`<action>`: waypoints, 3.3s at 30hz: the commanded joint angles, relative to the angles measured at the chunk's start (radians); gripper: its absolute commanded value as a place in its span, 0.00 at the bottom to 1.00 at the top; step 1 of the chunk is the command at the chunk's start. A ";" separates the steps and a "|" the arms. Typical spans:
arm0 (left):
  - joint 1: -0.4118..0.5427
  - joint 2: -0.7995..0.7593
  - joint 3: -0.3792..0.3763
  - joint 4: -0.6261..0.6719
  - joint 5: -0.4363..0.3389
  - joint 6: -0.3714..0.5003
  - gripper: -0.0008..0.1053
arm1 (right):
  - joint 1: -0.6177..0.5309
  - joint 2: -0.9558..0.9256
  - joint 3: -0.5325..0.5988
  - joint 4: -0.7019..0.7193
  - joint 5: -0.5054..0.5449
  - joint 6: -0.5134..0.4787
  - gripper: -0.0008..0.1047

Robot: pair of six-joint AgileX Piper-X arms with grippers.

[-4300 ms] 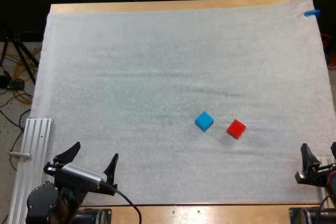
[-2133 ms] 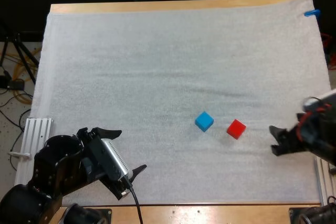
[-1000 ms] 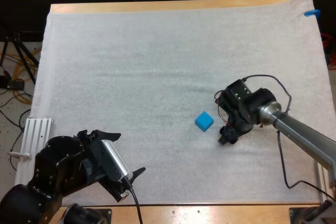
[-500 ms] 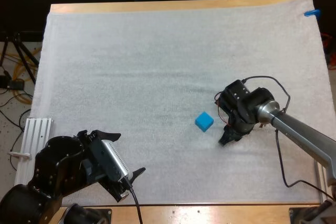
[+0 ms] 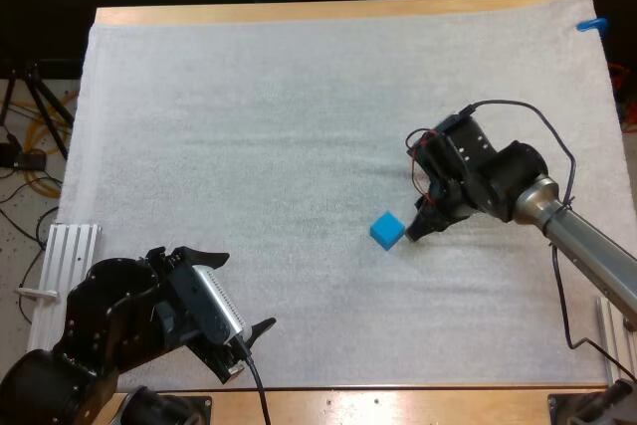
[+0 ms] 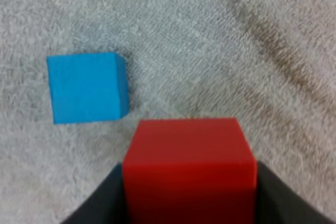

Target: Stack red cube on blue cube

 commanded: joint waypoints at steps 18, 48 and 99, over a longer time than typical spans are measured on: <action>-0.003 0.000 -0.006 -0.001 -0.004 0.001 0.83 | 0.154 0.188 -0.111 -0.021 -0.016 0.052 0.29; -0.003 0.000 -0.006 -0.001 -0.004 0.001 0.83 | 0.154 0.179 -0.179 0.015 0.004 0.084 0.75; 0.444 -0.449 -0.008 -0.139 -0.207 -0.233 0.83 | -0.616 -1.264 0.346 -0.021 -0.154 0.138 0.75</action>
